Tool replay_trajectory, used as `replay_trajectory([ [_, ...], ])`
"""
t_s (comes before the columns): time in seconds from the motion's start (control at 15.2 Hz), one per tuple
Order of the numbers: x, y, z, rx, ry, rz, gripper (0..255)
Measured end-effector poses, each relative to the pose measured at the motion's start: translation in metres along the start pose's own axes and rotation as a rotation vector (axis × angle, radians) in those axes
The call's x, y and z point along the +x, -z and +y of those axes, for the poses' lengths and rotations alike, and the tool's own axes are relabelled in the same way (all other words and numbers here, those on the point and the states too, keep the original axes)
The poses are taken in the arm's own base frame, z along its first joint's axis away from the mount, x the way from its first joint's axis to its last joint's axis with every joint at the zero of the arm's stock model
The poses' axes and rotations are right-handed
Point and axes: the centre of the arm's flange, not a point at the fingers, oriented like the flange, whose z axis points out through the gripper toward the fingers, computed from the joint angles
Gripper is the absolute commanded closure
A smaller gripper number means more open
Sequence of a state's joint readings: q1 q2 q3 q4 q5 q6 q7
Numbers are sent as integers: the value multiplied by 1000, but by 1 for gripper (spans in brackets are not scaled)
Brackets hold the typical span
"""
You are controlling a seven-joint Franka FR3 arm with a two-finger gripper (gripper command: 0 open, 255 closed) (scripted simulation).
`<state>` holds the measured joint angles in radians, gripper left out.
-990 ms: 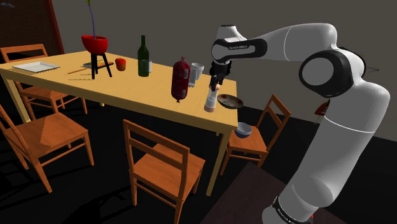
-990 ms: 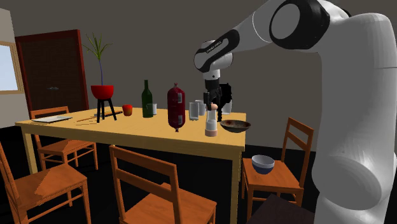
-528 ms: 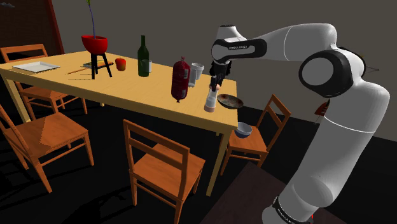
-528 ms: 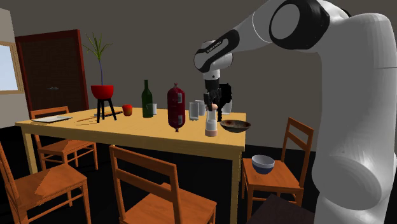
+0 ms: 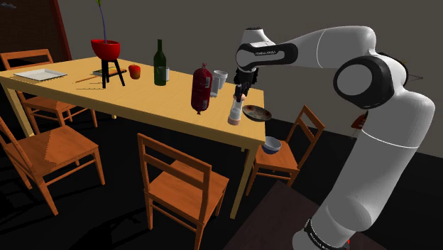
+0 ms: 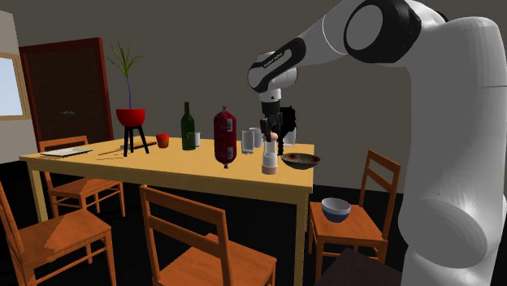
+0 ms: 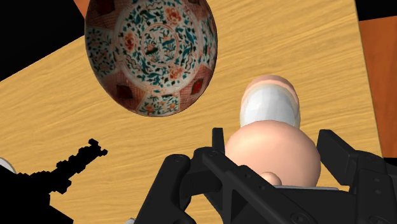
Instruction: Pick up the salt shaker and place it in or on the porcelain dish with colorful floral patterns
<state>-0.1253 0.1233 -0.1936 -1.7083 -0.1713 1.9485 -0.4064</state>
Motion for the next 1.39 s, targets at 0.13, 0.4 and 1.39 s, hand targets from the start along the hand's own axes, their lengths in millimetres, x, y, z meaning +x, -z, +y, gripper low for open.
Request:
replay_trajectory([
  [0.13,0,6,1,0,0,0,255],
  [0.4,1,25,7,0,0,0,255],
  [1.39,3,102,23,0,0,0,255],
])
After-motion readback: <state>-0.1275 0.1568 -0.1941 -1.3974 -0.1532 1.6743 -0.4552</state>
